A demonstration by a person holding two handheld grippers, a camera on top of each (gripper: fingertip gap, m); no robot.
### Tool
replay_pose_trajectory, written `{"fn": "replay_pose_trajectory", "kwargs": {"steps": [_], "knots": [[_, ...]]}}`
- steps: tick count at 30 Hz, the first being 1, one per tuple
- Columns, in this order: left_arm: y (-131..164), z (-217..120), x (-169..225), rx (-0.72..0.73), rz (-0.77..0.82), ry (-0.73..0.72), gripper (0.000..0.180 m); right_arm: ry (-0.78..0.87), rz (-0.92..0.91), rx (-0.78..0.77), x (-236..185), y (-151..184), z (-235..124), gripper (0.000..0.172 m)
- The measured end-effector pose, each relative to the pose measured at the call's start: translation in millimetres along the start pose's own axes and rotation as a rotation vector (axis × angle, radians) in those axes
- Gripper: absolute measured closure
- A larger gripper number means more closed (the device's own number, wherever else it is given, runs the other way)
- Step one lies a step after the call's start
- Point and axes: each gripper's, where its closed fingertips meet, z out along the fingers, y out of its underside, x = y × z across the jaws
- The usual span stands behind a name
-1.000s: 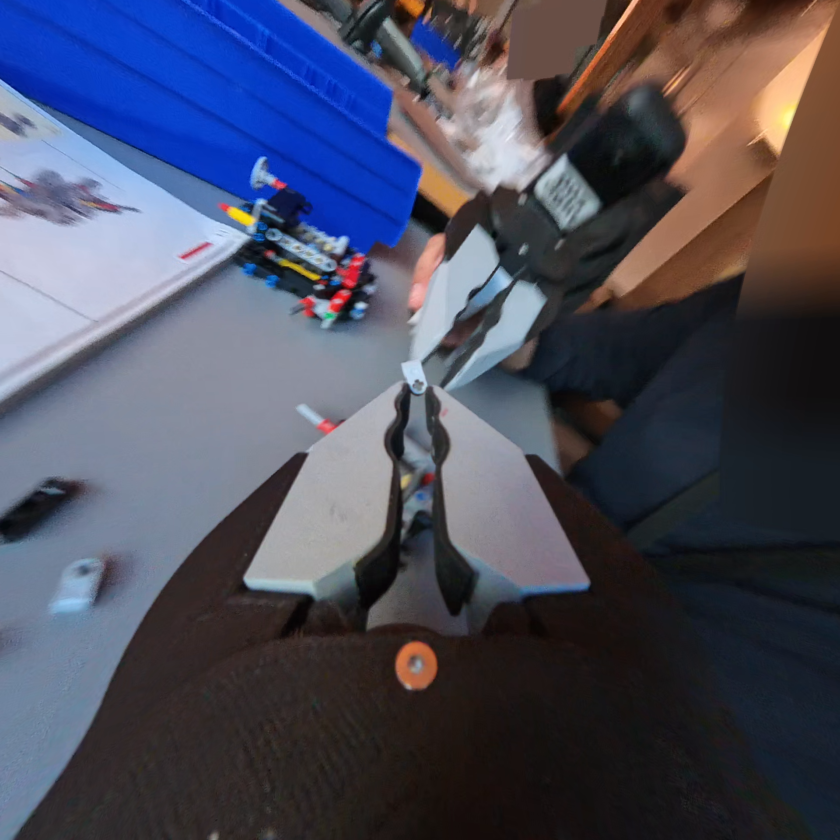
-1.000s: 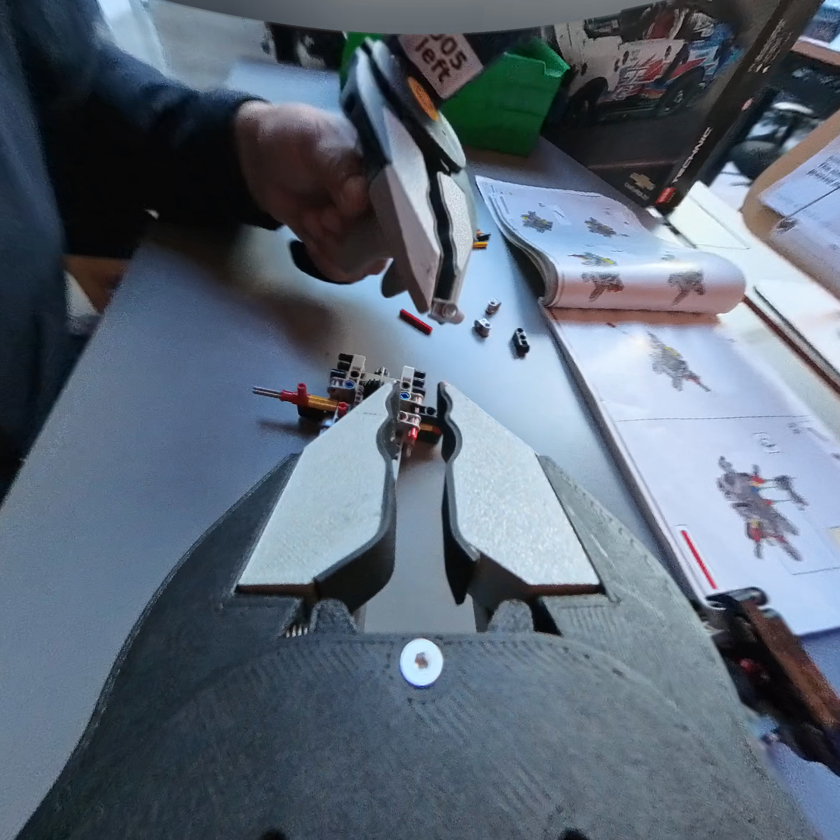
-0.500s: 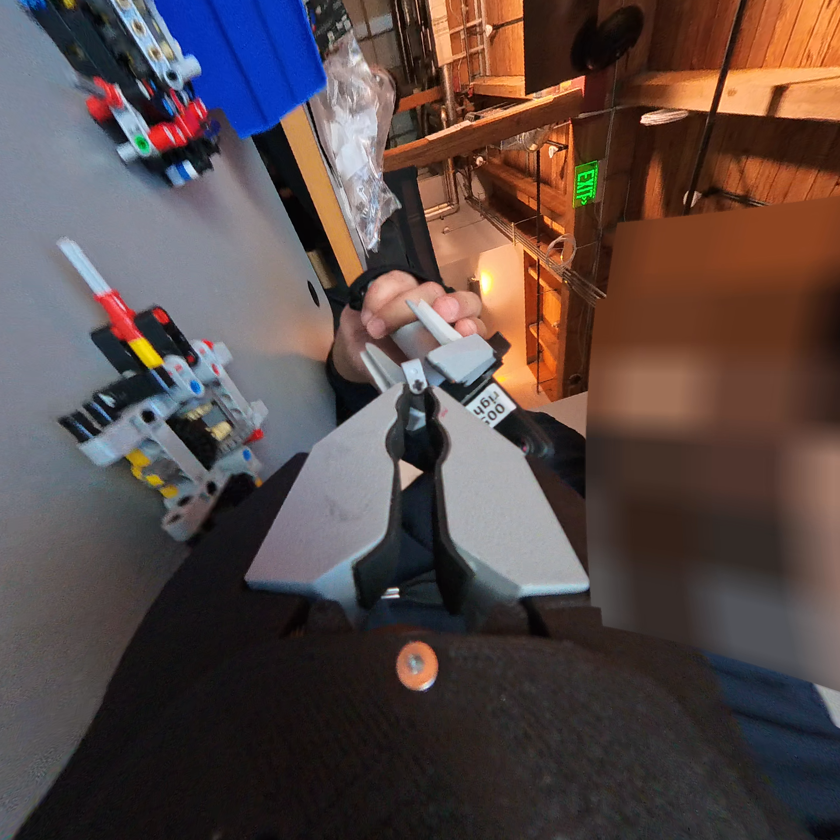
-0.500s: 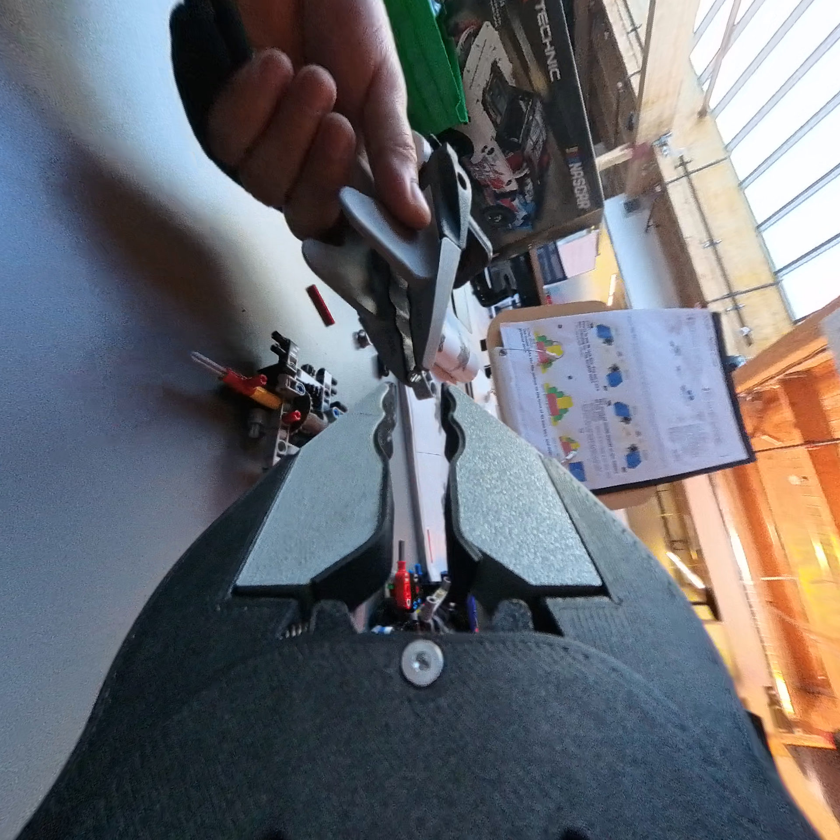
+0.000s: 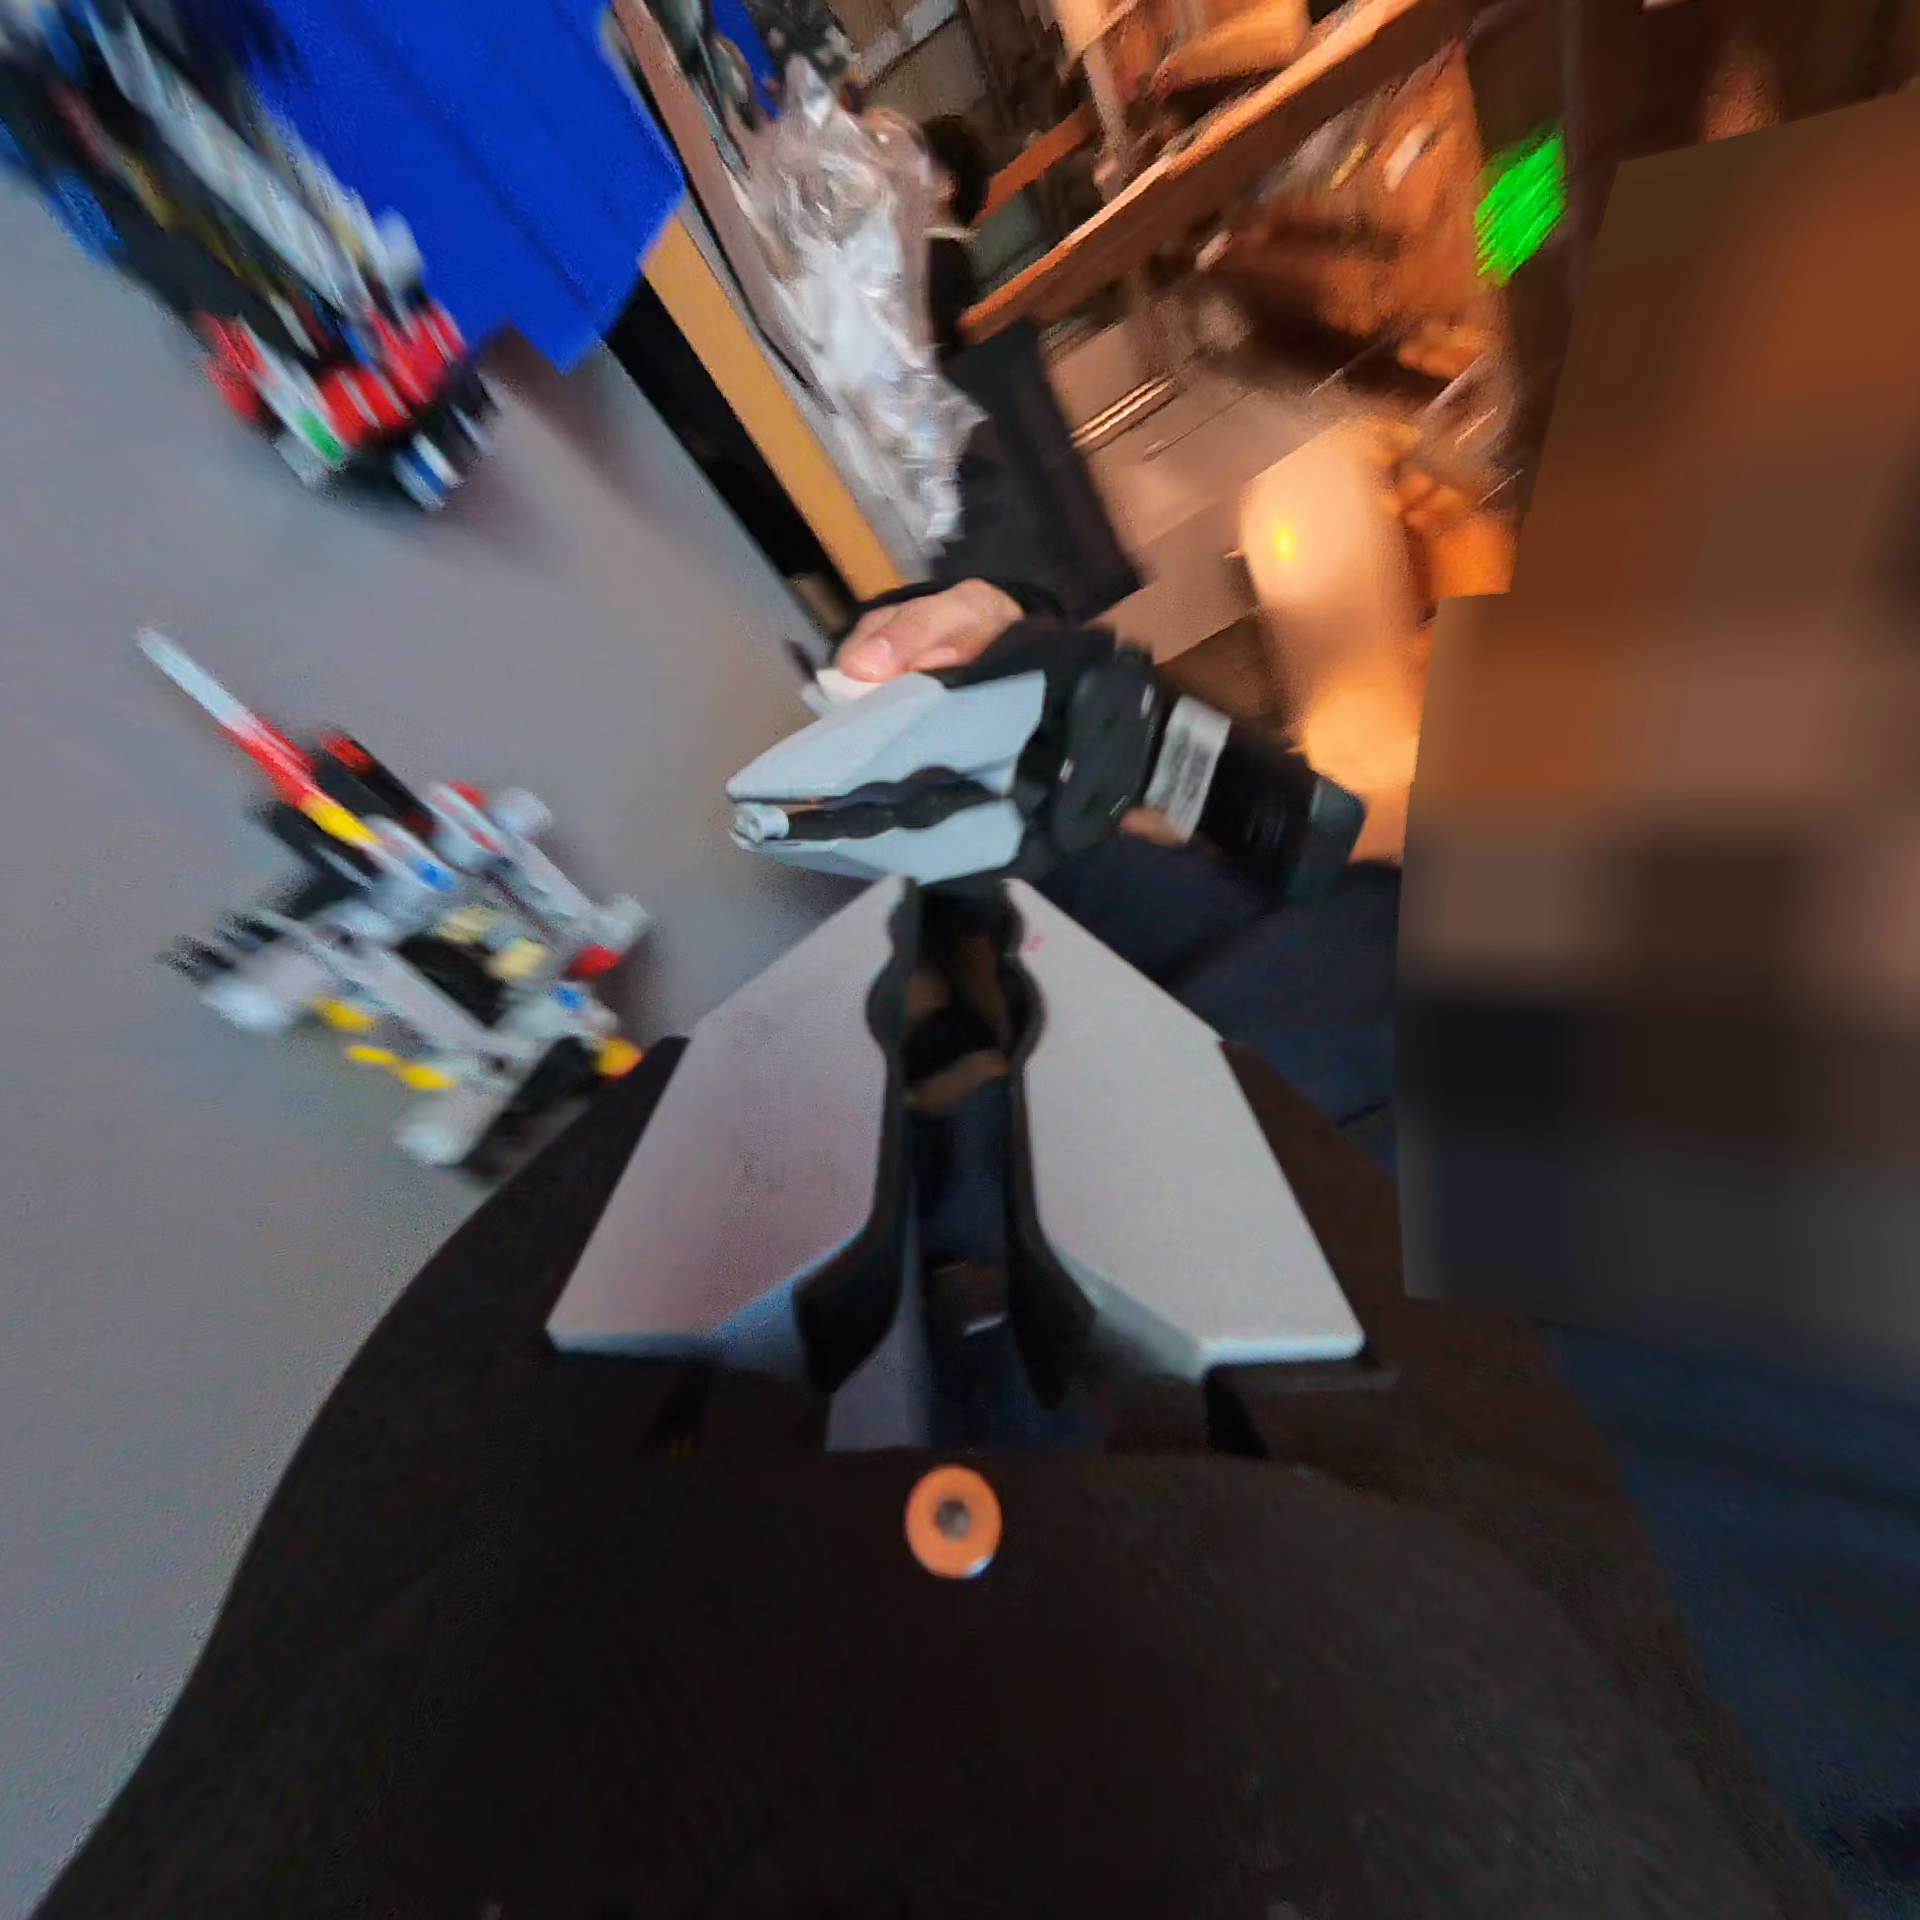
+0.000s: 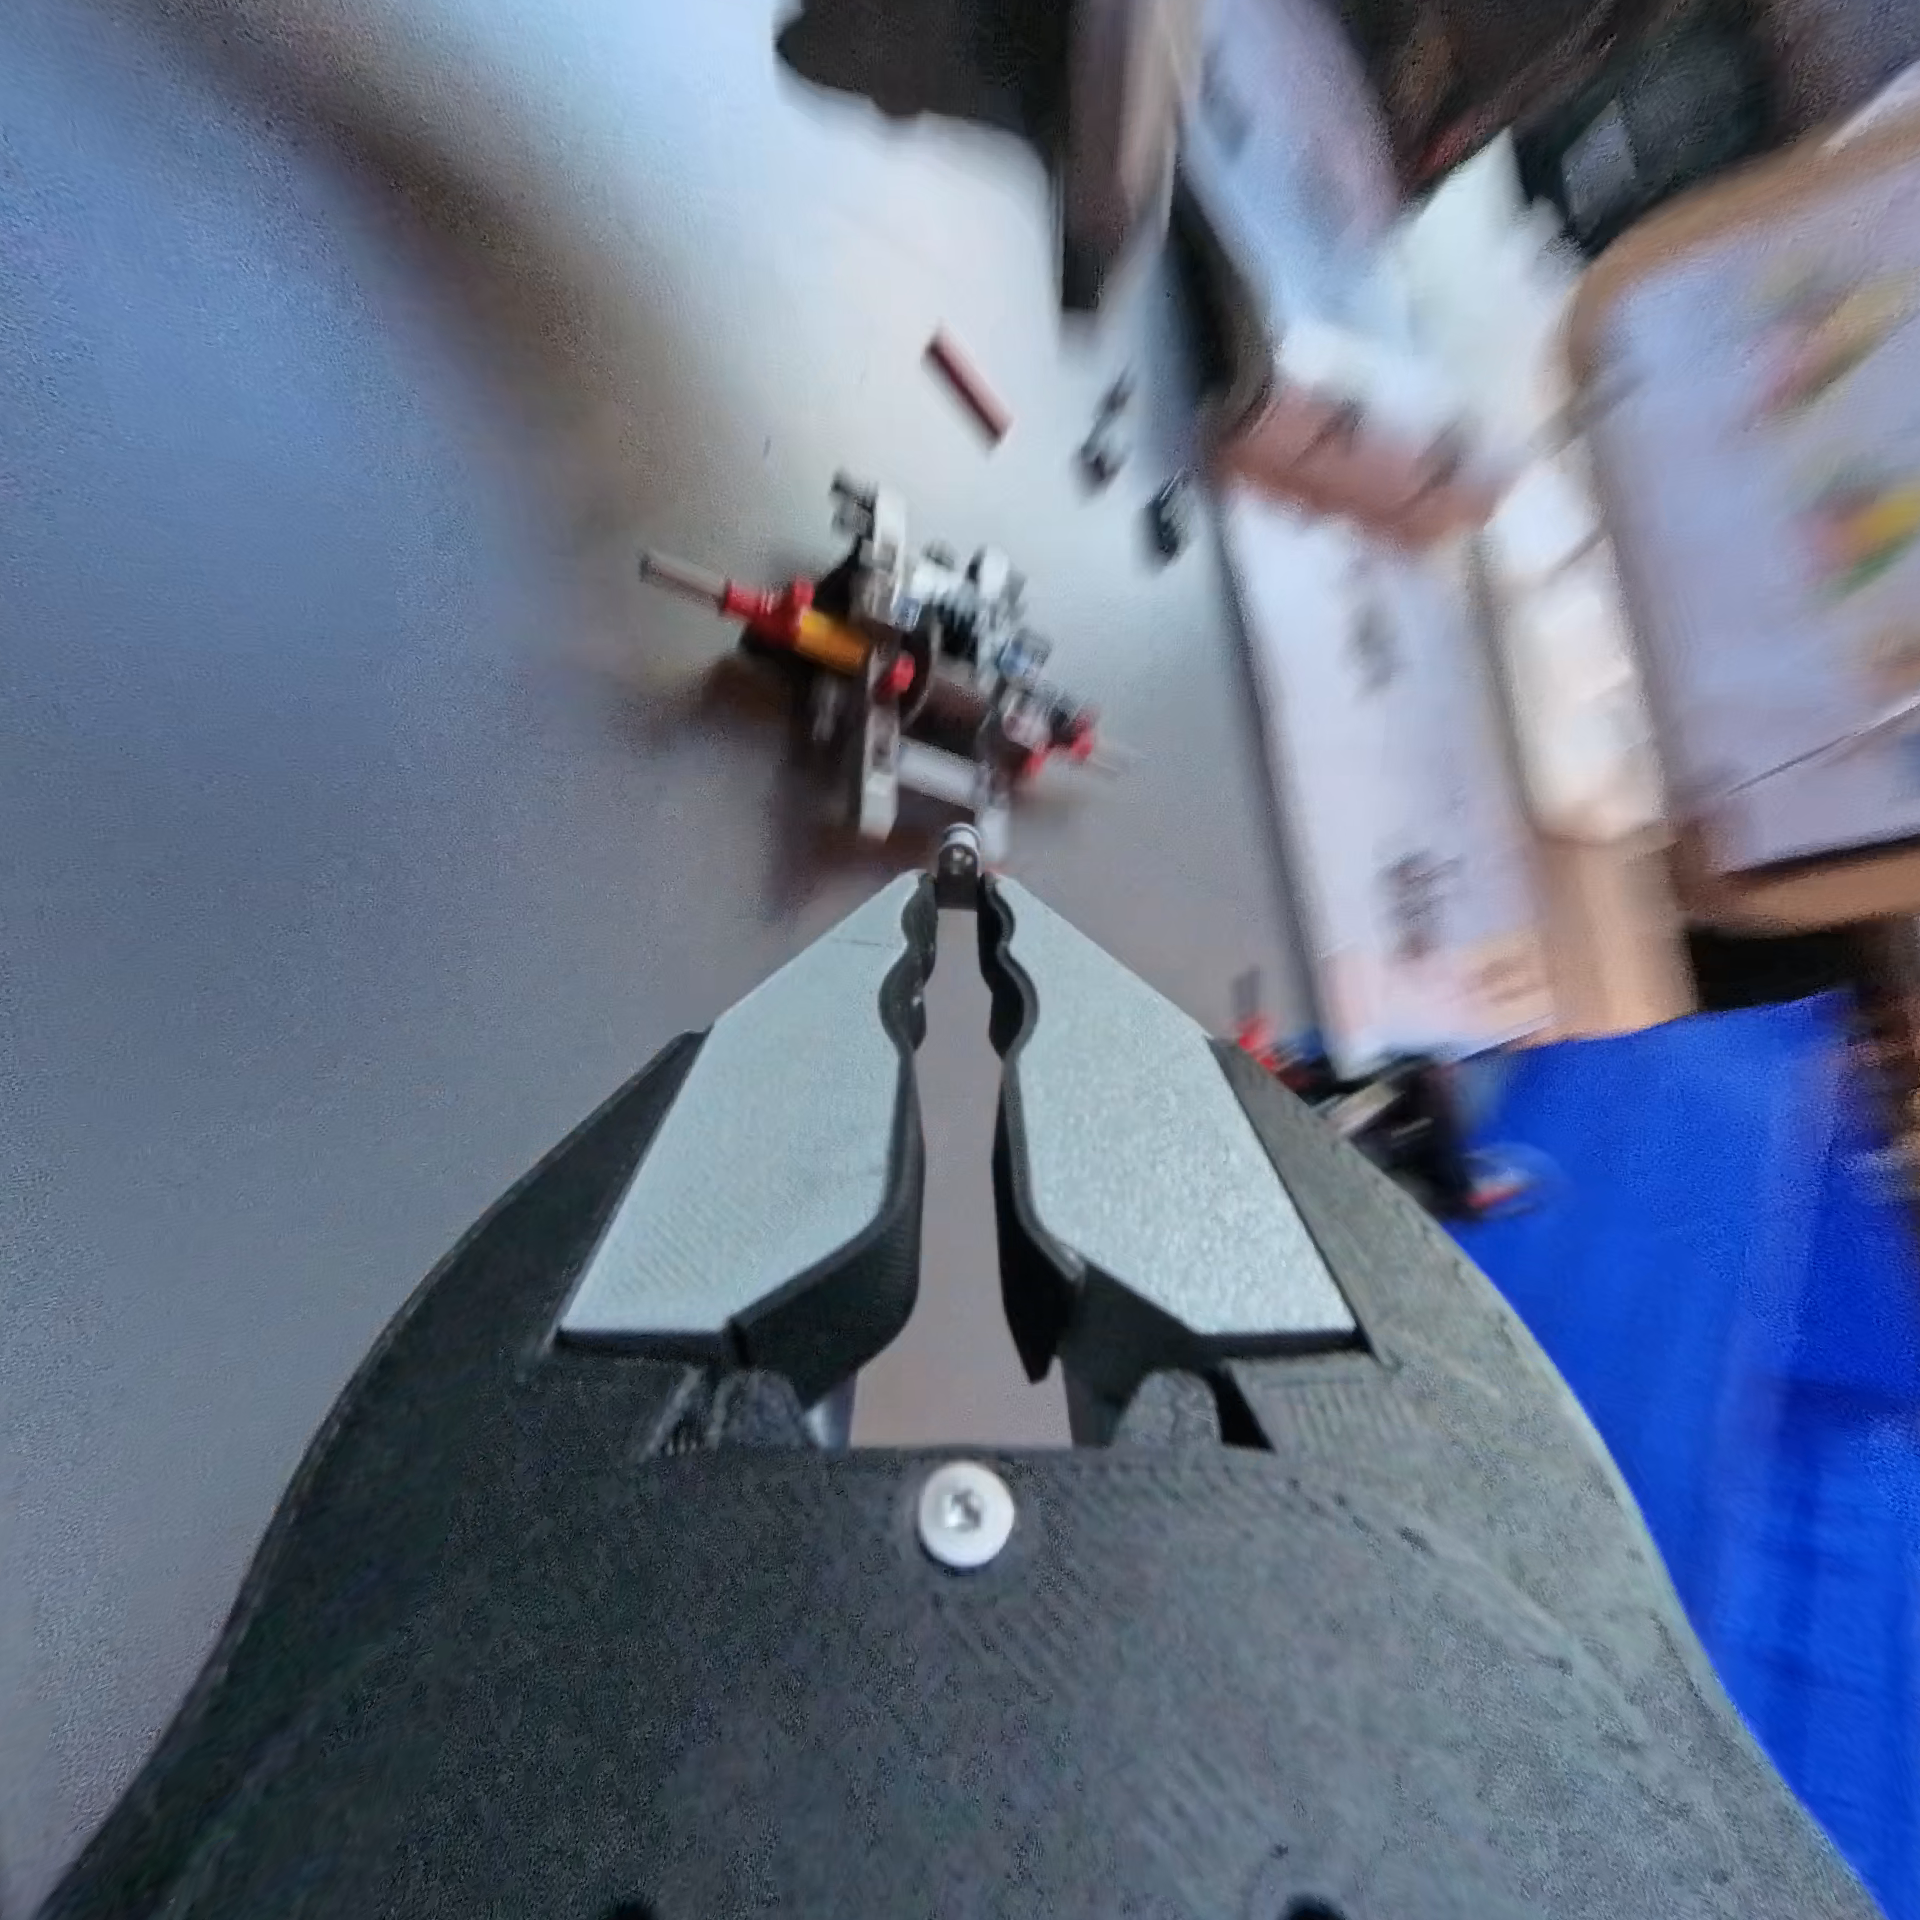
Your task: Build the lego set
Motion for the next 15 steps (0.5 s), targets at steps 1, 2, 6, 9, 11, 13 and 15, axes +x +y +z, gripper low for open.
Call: {"fn": "replay_pose_trajectory", "kwargs": {"steps": [1,2,6,9,11,13,15], "knots": [[-0.6,-10.2,-6.8,-0.036,0.185,-0.124,0.180,-0.096,0.127,-0.035,-5.2,13.6,0.4,0.167],[0.4,-21.4,-22.2,-0.094,0.363,-0.285,0.180,-0.180,0.251,-0.033,-9.2,21.1,-1.1,0.167],[16.9,-43.3,-67.8,-0.289,0.485,-0.522,0.152,-0.417,0.673,0.097,-6.7,22.4,-11.3,0.167],[31.4,-35.2,-75.2,-0.322,0.437,-0.453,0.164,-0.516,0.838,0.197,-0.1,20.0,-16.3,0.167],[39.7,-33.5,-83.7,-0.375,0.436,-0.483,0.164,-0.554,0.896,0.222,-0.2,21.7,-16.1,0.167],[41.5,-26.8,-79.3,-0.374,0.458,-0.478,0.167,-0.580,0.931,0.221,-2.5,24.2,-14.6,0.167],[42.3,-23.1,-81.4,-0.364,0.441,-0.505,0.167,-0.591,0.952,0.237,-2.7,22.7,-14.5,0.167]]}}
